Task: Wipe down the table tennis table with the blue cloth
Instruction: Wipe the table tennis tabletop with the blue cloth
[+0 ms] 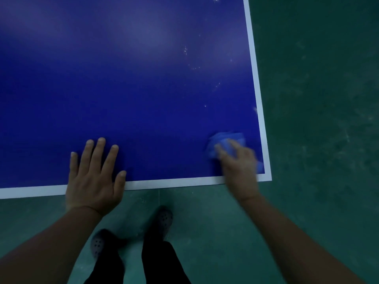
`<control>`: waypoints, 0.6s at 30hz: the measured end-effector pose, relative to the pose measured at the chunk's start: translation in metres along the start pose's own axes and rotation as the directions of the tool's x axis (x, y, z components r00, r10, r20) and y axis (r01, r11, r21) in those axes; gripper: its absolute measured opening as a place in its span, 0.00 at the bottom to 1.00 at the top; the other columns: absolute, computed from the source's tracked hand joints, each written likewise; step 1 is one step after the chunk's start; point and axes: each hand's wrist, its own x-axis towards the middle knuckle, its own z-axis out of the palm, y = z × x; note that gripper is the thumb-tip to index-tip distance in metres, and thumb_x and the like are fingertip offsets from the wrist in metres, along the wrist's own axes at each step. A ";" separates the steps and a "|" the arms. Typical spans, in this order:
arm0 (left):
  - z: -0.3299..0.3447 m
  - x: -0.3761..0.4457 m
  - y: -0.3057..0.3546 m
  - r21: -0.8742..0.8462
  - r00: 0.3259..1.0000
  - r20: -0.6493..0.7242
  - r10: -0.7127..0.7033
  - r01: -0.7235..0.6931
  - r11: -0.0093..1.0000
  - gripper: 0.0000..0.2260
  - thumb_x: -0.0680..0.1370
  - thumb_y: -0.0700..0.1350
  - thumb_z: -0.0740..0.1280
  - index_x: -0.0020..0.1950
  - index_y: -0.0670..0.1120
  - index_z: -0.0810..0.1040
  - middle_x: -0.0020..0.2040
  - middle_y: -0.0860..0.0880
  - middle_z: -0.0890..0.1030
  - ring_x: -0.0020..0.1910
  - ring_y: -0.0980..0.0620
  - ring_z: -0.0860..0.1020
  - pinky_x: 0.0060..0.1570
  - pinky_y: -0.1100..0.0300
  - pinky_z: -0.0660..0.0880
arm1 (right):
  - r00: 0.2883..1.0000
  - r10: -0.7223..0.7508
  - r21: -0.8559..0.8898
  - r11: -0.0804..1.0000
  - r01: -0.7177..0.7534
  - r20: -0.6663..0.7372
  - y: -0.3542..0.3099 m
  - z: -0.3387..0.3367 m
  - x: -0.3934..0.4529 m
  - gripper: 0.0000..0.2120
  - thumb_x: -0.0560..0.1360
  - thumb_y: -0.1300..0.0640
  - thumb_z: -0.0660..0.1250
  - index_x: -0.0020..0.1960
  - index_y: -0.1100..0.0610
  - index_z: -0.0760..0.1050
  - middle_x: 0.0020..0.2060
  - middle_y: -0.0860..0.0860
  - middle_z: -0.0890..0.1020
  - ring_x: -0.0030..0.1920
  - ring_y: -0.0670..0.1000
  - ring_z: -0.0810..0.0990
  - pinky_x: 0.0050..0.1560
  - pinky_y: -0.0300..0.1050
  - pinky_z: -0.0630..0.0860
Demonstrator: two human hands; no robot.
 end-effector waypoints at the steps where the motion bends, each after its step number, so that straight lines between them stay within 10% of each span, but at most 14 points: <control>1: 0.000 0.000 0.000 0.004 1.000 0.006 -0.002 0.002 1.000 0.31 0.79 0.58 0.50 0.77 0.42 0.64 0.79 0.39 0.60 0.79 0.39 0.54 0.76 0.38 0.47 | 0.986 0.165 -0.036 0.986 -0.166 -0.027 0.030 -0.006 0.007 0.18 0.75 0.66 0.66 0.63 0.57 0.81 0.62 0.65 0.78 0.50 0.68 0.79 0.50 0.57 0.77; 4: -0.001 0.000 0.000 0.011 1.000 0.024 -0.006 0.006 1.000 0.31 0.79 0.59 0.49 0.77 0.42 0.63 0.79 0.40 0.59 0.79 0.39 0.54 0.76 0.38 0.47 | 0.856 0.505 -0.067 0.856 -0.513 -0.109 0.087 -0.022 0.030 0.16 0.82 0.58 0.60 0.67 0.59 0.77 0.67 0.63 0.73 0.62 0.66 0.72 0.61 0.56 0.71; 6: -0.001 0.001 0.001 0.001 1.000 0.022 -0.009 0.009 1.000 0.31 0.79 0.59 0.50 0.77 0.42 0.64 0.79 0.40 0.59 0.79 0.39 0.54 0.76 0.37 0.48 | 0.860 0.483 -0.036 0.869 -0.494 -0.162 0.078 -0.022 0.040 0.15 0.83 0.52 0.60 0.66 0.53 0.78 0.63 0.51 0.75 0.60 0.49 0.71 0.61 0.49 0.71; 9: -0.001 0.001 0.001 0.000 1.000 0.028 -0.011 0.011 1.000 0.31 0.79 0.58 0.51 0.77 0.42 0.64 0.79 0.39 0.60 0.79 0.39 0.54 0.76 0.37 0.48 | 0.947 0.273 0.003 0.961 -0.277 -0.169 0.002 -0.009 0.034 0.08 0.79 0.40 0.63 0.56 0.36 0.77 0.49 0.34 0.78 0.48 0.35 0.76 0.52 0.43 0.77; 14: -0.002 0.001 0.001 0.000 0.999 0.037 -0.010 0.010 1.000 0.31 0.79 0.58 0.51 0.77 0.42 0.64 0.78 0.39 0.60 0.78 0.38 0.55 0.75 0.36 0.48 | 0.977 -0.214 0.011 0.977 0.215 -0.015 -0.057 0.016 -0.006 0.21 0.73 0.64 0.66 0.64 0.52 0.80 0.62 0.58 0.80 0.50 0.61 0.78 0.48 0.52 0.76; 18: -0.005 0.002 0.001 -0.010 0.999 0.048 -0.010 0.011 1.000 0.31 0.79 0.58 0.51 0.76 0.41 0.65 0.78 0.38 0.61 0.78 0.38 0.56 0.75 0.36 0.49 | 0.902 0.420 -0.065 0.902 -0.427 -0.097 0.047 -0.020 0.025 0.15 0.77 0.64 0.65 0.62 0.61 0.80 0.57 0.67 0.79 0.51 0.70 0.78 0.45 0.49 0.75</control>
